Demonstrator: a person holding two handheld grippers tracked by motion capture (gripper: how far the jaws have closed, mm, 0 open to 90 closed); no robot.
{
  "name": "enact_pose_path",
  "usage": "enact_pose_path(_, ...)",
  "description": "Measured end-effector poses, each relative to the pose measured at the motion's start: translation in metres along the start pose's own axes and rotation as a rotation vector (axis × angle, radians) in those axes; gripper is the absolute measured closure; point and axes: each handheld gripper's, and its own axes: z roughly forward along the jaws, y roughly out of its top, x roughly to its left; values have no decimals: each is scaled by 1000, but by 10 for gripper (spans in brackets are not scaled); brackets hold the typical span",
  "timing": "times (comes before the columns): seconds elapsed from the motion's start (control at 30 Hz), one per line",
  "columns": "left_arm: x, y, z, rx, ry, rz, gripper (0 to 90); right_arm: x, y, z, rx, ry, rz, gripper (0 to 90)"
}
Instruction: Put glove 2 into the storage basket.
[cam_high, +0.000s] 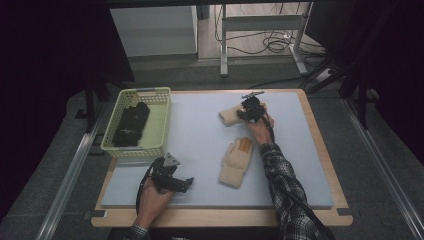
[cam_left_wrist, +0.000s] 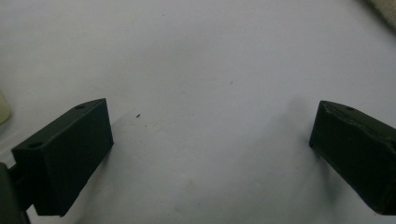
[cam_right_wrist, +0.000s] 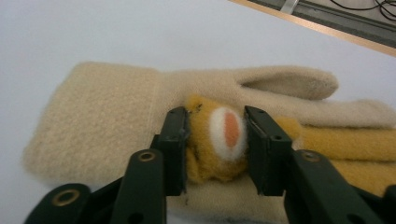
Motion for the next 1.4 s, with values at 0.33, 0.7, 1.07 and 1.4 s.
enact_pose_path(0.33, 0, 0, 0, 1, 0, 1, 0, -4, 4, -21, -18, 40, -38, 652)
enact_pose_path(0.7, 0, 0, 0, 2, 2, 2, 0, -5, 6, -64, -79, 132, -64, 652)
enact_pose_path(1.07, 0, 0, 0, 0, 1, -1, 0, 7, 1, -110, -111, 233, -122, 650)
enact_pose_path(1.4, 0, 0, 0, -2, 1, -1, 0, 31, -20, -151, -128, 342, -201, 649)
